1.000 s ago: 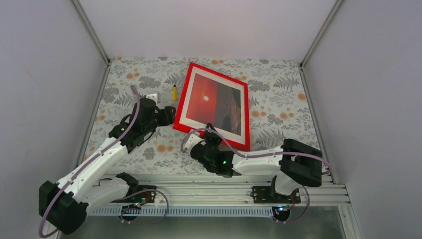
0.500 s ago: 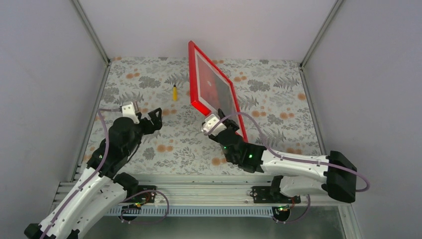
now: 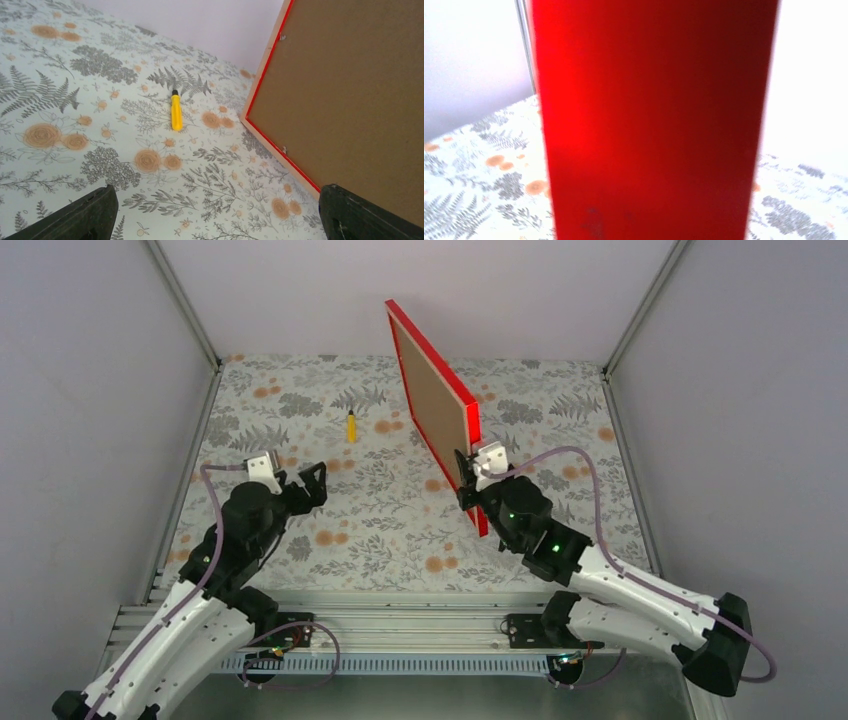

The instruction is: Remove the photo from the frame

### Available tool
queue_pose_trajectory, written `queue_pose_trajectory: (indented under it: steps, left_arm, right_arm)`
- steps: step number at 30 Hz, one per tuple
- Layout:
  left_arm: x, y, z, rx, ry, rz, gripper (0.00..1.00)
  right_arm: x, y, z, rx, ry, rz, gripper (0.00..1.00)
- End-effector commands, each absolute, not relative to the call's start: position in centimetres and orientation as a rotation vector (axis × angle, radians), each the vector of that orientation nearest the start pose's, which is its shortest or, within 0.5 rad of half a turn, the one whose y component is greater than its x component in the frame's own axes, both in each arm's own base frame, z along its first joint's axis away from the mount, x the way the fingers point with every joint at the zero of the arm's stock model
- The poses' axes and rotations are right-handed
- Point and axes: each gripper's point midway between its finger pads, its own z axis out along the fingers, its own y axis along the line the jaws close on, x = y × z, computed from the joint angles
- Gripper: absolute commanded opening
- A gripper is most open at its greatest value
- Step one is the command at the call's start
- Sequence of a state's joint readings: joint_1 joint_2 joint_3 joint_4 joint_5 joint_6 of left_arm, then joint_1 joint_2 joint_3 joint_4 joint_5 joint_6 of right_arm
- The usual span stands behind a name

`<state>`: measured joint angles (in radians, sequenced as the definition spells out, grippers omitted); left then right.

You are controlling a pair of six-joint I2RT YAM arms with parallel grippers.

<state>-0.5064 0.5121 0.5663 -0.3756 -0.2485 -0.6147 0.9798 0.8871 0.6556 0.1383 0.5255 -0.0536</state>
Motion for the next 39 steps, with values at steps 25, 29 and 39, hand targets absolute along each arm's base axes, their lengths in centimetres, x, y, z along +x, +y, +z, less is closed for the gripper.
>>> queue_pose_trajectory:
  steps: [25,29,39]
  left_arm:
    - [26.1,-20.4,16.6,-0.192,2.099,-1.204,1.0]
    - [26.2,-21.9,15.1,-0.204,2.131,-1.312,1.0]
    - [26.5,-24.1,13.4,-0.229,2.122,-1.51,0.95]
  right_arm:
    - [26.0,13.9,14.2,0.976,1.788,0.832,0.04]
    - [25.8,14.2,12.2,1.015,1.825,0.83,0.06]
    - [25.2,15.0,9.0,1.086,1.887,0.874,0.11]
